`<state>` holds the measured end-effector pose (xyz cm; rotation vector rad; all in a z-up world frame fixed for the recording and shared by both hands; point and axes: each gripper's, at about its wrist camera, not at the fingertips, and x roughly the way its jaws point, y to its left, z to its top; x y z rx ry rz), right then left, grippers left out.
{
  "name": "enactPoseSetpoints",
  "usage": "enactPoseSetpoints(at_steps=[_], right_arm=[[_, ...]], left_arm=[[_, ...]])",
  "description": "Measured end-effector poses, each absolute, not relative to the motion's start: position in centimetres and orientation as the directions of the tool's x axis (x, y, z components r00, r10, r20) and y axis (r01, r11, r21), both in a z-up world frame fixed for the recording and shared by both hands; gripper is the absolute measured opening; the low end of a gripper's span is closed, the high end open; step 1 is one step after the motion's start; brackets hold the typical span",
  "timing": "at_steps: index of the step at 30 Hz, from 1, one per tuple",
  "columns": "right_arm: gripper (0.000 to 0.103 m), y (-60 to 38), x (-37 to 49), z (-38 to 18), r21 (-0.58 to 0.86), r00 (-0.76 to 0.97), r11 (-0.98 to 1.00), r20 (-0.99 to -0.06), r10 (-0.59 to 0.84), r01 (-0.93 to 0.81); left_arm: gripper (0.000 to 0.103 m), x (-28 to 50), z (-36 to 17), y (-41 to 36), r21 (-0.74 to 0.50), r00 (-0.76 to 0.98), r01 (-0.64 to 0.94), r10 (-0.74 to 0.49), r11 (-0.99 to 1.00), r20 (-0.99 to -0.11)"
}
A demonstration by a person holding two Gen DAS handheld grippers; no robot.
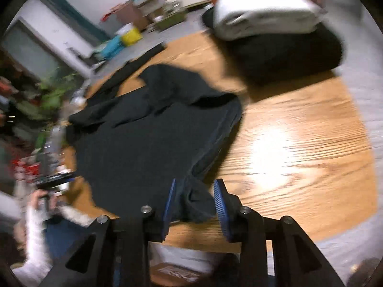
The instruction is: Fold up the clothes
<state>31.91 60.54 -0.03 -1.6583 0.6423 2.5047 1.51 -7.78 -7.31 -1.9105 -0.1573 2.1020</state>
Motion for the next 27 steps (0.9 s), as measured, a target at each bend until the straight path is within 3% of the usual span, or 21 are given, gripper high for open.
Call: enactPoseSetpoints(at_steps=[2, 10, 13, 15, 21, 27], right_arm=[[0.059, 61.3, 32.1, -0.8, 0.221, -0.366, -0.919, -0.926, -0.093, -0.326], [0.047, 62.0, 31.3, -10.8, 0.163, -0.108, -0.905, -0.986, -0.130, -0.394], [0.029, 61.2, 31.3, -11.1, 0.136, -0.104, -0.925, -0.989, -0.105, -0.355], [0.001, 60.5, 31.2, -10.4, 0.136, -0.129, -0.942, -0.987, -0.101, -0.308], [0.005, 60.3, 30.1, -7.5, 0.101, -0.192, -0.959, -0.980, -0.050, -0.265], [0.008, 62.7, 25.6, -10.2, 0.069, -0.127, -0.945, -0.991, -0.029, -0.320]], left_arm=[[0.082, 1.6, -7.3, -7.4, -0.279, -0.073, -0.151, 0.293, -0.948, -0.953], [0.082, 2.3, -6.0, -5.1, -0.274, -0.060, -0.254, 0.298, -0.928, -0.953], [0.082, 1.7, -6.0, -5.2, -0.258, -0.053, -0.259, 0.281, -0.931, -0.958], [0.082, 1.7, -5.9, -5.4, -0.260, -0.052, -0.255, 0.282, -0.931, -0.958], [0.082, 1.8, -5.5, -5.7, -0.262, -0.061, -0.257, 0.286, -0.930, -0.956], [0.082, 1.9, -4.4, -3.1, -0.258, -0.084, -0.323, 0.299, -0.910, -0.951]])
